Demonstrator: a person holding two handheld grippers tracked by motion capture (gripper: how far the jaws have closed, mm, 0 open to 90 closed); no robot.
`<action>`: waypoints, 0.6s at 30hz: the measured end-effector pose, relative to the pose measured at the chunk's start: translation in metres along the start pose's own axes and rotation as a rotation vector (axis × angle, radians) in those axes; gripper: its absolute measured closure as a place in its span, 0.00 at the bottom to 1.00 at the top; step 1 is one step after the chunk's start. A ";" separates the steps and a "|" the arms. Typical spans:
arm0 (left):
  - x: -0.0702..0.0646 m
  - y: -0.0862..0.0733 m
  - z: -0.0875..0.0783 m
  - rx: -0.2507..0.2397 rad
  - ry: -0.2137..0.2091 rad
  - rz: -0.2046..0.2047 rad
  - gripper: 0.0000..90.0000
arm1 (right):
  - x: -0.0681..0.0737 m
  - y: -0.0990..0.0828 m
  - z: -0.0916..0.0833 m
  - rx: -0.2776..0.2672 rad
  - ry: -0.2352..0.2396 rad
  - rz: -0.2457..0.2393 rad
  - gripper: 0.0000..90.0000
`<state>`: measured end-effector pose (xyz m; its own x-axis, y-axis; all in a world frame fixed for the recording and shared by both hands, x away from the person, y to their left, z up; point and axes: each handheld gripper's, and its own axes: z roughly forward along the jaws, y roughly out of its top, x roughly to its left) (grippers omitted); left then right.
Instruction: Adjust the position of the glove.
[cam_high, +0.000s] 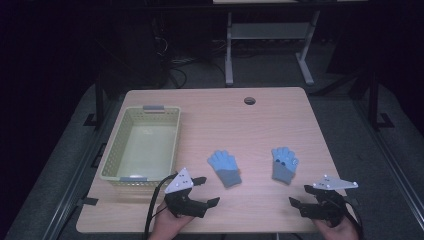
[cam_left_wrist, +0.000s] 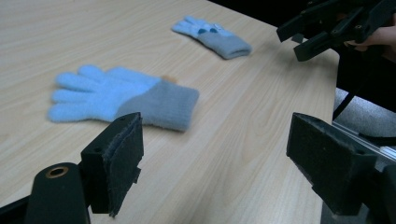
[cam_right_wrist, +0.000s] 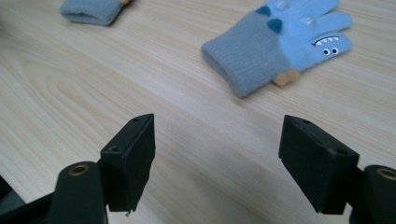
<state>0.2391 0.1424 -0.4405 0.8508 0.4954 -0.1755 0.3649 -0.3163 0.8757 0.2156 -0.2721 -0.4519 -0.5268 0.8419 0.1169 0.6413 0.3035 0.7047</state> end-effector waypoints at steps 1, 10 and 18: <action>0.000 0.000 -0.001 -0.004 0.000 0.001 0.20 | 0.000 0.000 0.000 -0.004 0.004 0.003 0.30; 0.001 -0.002 0.001 0.008 0.014 -0.009 0.20 | 0.001 0.004 -0.001 0.002 0.028 -0.002 0.29; 0.005 0.000 -0.006 -0.032 0.000 -0.034 0.20 | 0.012 0.024 0.000 0.025 0.066 -0.045 0.29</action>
<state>0.2406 0.1496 -0.4384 0.8380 0.5055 -0.2057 0.3816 -0.2734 0.8830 0.2247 -0.2542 -0.4337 -0.5904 0.7962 0.1319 0.6294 0.3519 0.6928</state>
